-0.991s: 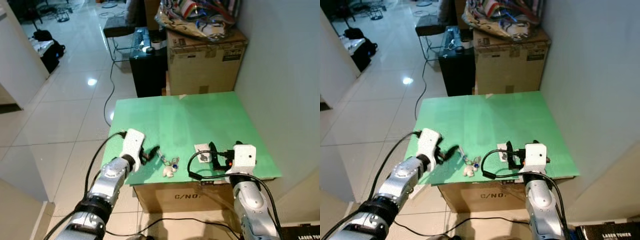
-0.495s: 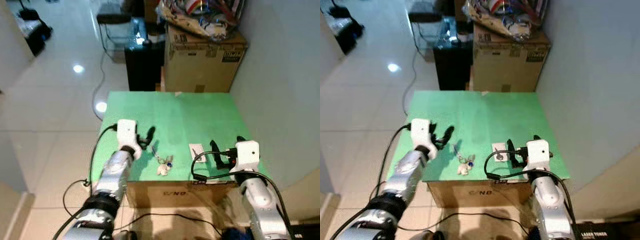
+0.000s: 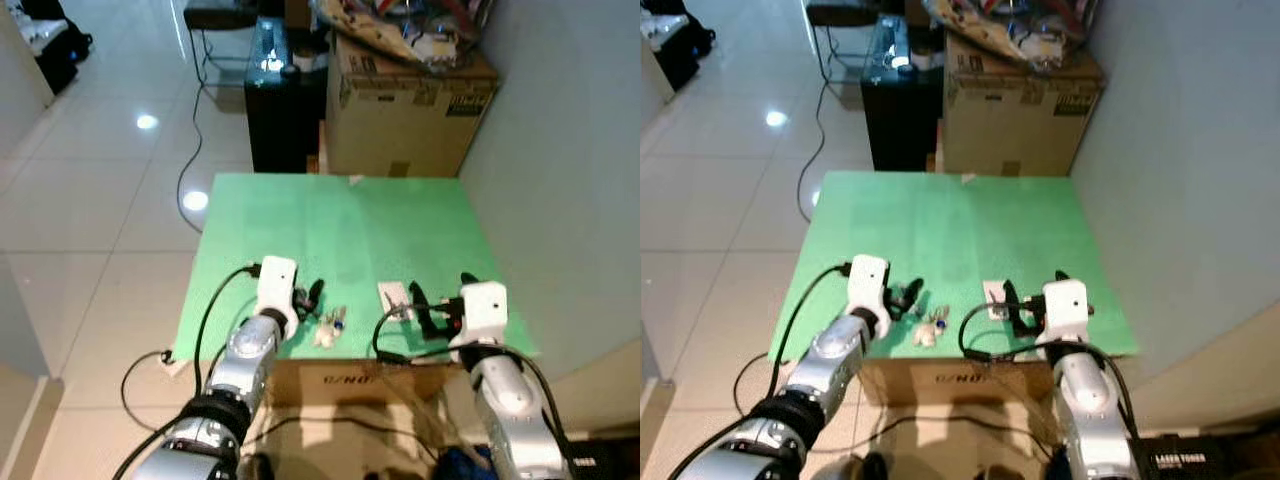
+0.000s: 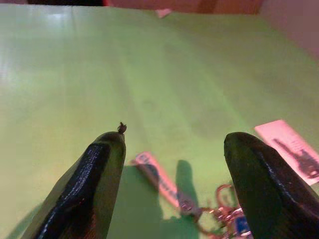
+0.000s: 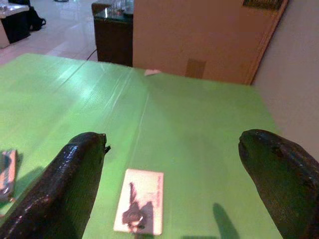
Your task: Hang keys on a hook
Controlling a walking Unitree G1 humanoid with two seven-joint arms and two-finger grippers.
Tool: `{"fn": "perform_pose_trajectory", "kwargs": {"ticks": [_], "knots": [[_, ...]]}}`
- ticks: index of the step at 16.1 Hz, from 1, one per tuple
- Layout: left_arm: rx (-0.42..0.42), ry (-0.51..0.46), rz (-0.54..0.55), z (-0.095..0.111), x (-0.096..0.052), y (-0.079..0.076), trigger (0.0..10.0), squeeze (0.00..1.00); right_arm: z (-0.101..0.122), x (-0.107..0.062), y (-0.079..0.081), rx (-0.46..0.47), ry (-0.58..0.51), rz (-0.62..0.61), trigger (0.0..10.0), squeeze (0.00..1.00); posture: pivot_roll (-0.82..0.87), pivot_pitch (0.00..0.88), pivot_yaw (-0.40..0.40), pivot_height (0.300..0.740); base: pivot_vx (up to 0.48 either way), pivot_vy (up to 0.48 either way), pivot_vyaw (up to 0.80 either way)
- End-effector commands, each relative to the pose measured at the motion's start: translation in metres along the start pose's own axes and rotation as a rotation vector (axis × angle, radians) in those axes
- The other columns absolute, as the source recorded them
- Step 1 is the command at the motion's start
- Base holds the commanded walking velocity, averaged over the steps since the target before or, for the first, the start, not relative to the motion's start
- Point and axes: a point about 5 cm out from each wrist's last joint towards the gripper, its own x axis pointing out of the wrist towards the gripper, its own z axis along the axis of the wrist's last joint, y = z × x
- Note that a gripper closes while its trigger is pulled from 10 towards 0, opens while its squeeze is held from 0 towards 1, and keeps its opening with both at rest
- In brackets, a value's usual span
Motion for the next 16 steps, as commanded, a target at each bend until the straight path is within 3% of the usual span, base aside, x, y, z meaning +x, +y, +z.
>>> {"fn": "perform_pose_trajectory", "kwargs": {"ticks": [1, 4, 9, 12, 16], "knots": [[0.01, 0.016, -0.005, -0.006, -0.003, -0.003, 10.0, 0.0, -0.003, -0.001, 0.001, 0.001, 0.016, -0.008, 10.0, 0.0, -0.17, 0.126, -0.005, 0.74, 0.0, 0.0, 0.0], [-0.014, 0.073, -0.064, -0.023, -0.009, -0.019, 10.0, 0.0, -0.002, -0.002, 0.002, 0.002, 0.016, -0.005, 10.0, 0.0, -0.17, 0.125, -0.004, 0.74, 0.0, 0.0, 0.0], [0.015, 0.206, -0.138, -0.044, -0.012, -0.027, 10.0, 0.0, -0.002, -0.003, 0.003, -0.009, 0.017, 0.018, 10.0, 0.0, -0.18, 0.114, 0.002, 0.74, 0.0, 0.0, 0.0], [0.048, 0.225, -0.155, -0.048, -0.014, -0.031, 10.0, 0.0, -0.001, -0.004, 0.003, -0.013, 0.018, 0.017, 10.0, 0.0, -0.19, 0.103, 0.007, 0.74, 0.0, 0.0, 0.0], [0.017, 0.258, -0.186, -0.053, -0.013, -0.038, 10.0, 0.0, 0.0, -0.002, 0.005, -0.016, 0.02, 0.022, 10.0, 0.0, -0.19, 0.101, 0.005, 0.74, 0.0, 0.0, 0.0]]}}
